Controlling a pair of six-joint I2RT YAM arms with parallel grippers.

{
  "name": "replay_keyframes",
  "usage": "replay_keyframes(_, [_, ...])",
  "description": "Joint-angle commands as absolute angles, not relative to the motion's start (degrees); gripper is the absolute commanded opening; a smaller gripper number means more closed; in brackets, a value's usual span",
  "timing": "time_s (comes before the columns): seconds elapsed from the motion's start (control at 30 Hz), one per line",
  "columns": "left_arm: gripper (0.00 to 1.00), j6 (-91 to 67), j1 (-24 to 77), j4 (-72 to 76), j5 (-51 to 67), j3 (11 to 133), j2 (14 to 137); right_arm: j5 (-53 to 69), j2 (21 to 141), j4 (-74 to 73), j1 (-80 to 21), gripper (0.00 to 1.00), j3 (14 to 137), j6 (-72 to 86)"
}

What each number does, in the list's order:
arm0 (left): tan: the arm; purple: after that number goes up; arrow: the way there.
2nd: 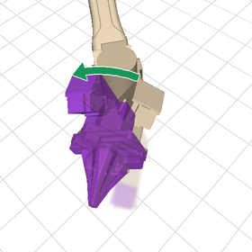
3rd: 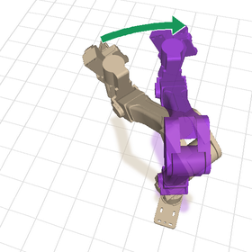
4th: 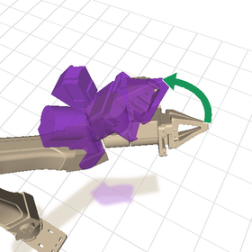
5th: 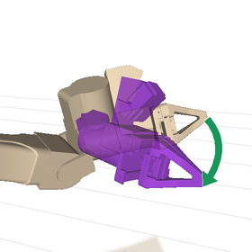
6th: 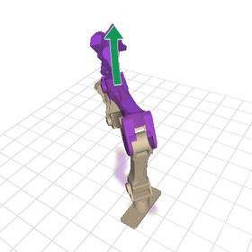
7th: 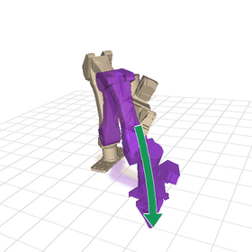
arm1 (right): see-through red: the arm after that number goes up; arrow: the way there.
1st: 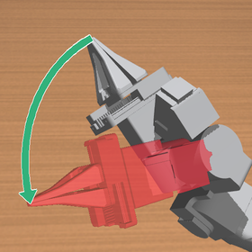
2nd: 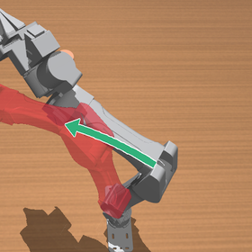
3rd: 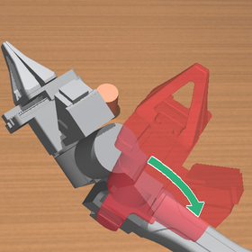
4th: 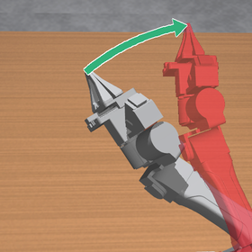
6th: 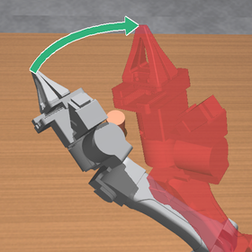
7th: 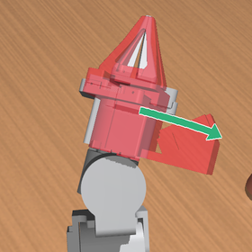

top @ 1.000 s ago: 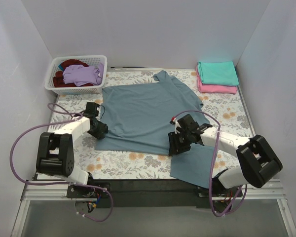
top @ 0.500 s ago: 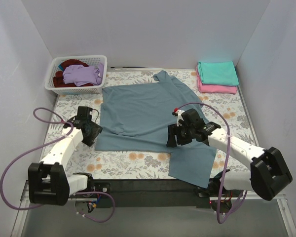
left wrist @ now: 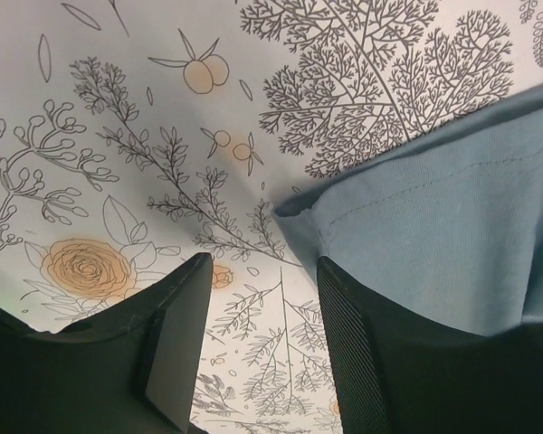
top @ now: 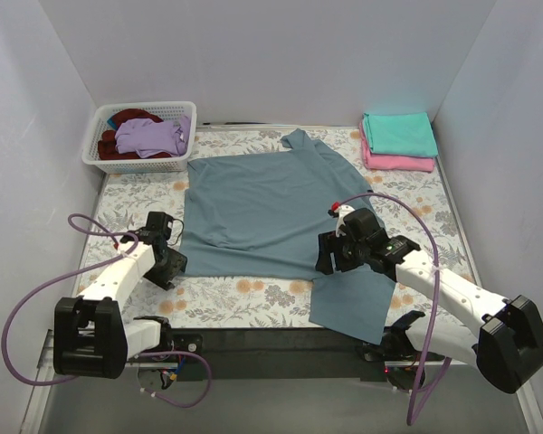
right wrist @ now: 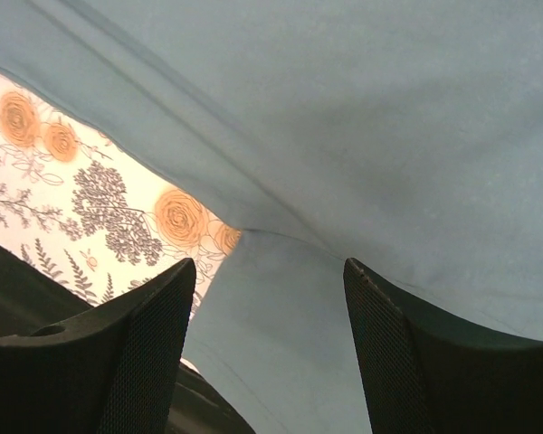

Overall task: Fold and stack the t-shirts
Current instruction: Flatten the tshirt out

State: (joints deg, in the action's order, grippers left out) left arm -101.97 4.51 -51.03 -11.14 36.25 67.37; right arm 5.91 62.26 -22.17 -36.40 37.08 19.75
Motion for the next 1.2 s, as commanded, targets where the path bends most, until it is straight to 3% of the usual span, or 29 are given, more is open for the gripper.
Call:
replay_keyframes(0.0, [0.48,-102.83,4.83,-48.35,-11.6,36.65,68.38,4.22,60.29,-21.62,-36.65,0.73,35.95,20.3])
replay_keyframes(0.6, [0.44,-103.8,5.89,-46.23,-13.97,37.1,73.82,4.48,60.21,-20.65,-36.56,0.73,34.45,20.57])
replay_keyframes(0.73, [0.29,-103.8,5.89,-46.14,-15.38,37.0,74.36,4.13,59.86,-20.57,-36.56,0.73,34.28,20.92])
replay_keyframes(0.77, [0.19,-103.8,5.89,-46.4,-15.82,36.91,74.36,3.87,59.59,-20.65,-36.48,0.73,34.19,21.09])
replay_keyframes(0.9, [0.0,-103.45,5.89,-47.11,-16.43,37.0,73.57,1.68,58.62,-21.97,-35.95,0.73,34.19,21.36])
replay_keyframes(1.17, [0.0,-100.46,5.89,-47.37,-19.5,39.19,70.58,0.35,57.3,-27.15,-28.23,0.74,34.02,22.15])
